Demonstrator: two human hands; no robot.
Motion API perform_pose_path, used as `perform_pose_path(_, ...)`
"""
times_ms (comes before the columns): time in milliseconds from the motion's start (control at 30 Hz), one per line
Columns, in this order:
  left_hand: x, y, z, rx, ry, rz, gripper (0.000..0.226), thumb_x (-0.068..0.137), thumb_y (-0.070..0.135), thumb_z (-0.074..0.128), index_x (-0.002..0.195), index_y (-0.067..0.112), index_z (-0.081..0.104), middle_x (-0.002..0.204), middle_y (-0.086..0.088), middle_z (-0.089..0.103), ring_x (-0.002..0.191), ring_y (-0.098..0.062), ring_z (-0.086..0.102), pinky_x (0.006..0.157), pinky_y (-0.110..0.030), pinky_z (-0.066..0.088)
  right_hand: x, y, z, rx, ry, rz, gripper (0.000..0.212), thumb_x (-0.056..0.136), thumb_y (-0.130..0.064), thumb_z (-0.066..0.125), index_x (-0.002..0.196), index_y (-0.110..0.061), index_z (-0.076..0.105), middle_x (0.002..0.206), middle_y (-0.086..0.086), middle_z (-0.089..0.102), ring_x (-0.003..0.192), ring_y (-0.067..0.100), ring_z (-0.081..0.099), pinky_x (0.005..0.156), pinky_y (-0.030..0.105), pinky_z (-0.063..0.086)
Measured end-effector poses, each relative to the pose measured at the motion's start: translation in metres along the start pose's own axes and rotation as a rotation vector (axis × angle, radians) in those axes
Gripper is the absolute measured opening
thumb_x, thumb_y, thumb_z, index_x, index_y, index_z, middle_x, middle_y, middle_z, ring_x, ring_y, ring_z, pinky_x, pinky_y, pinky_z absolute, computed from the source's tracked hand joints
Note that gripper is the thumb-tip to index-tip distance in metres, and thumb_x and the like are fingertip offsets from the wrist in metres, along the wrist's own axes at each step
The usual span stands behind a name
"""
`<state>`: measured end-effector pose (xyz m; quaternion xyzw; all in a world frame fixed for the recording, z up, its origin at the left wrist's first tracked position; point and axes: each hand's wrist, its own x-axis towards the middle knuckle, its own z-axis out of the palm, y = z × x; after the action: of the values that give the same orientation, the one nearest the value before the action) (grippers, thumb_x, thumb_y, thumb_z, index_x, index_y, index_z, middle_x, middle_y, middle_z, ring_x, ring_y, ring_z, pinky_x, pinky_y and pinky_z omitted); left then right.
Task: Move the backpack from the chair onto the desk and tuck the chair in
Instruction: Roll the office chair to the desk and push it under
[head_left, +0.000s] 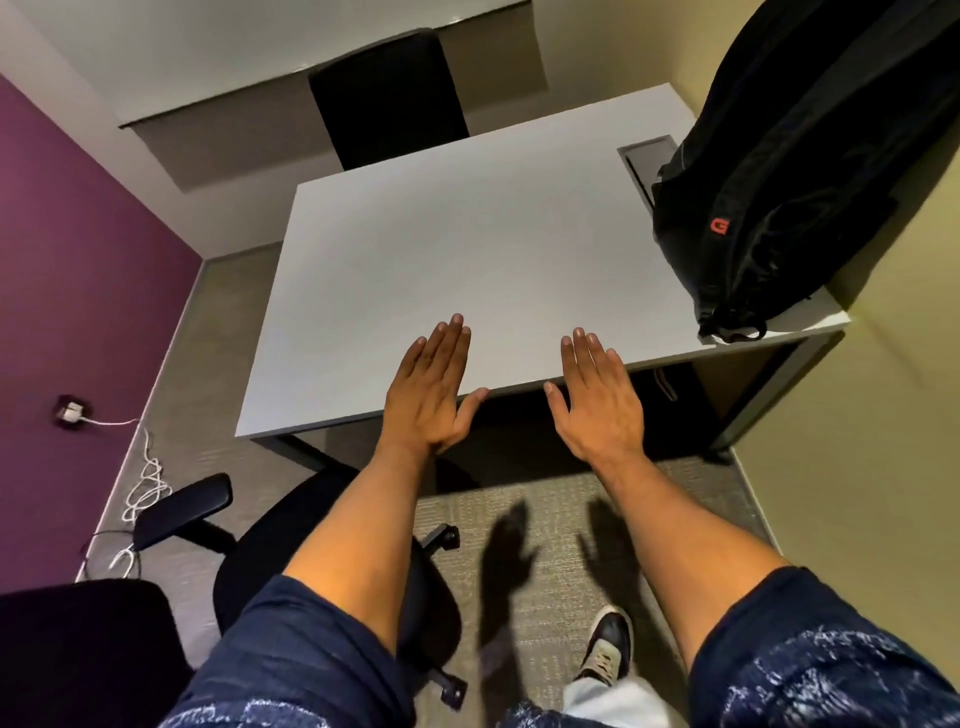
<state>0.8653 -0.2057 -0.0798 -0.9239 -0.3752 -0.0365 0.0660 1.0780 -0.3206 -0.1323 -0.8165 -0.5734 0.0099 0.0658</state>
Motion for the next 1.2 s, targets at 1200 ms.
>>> perform_pose_path(1200,-0.317,-0.241,-0.048,0.186,-0.062,0.034,0.081,0.101,0.061,0.018,0.162,0.009,0.015,0.170,-0.009,0.008,0.157,-0.022,0.009,0.127,-0.042,0.009,-0.172,-0.325,0.023,0.030,0.131,-0.079,0.075,0.104,-0.056,0.013,0.162,-0.009,0.010,0.171,0.010,0.003,0.158,0.023,-0.001,0.127,0.041,0.000)
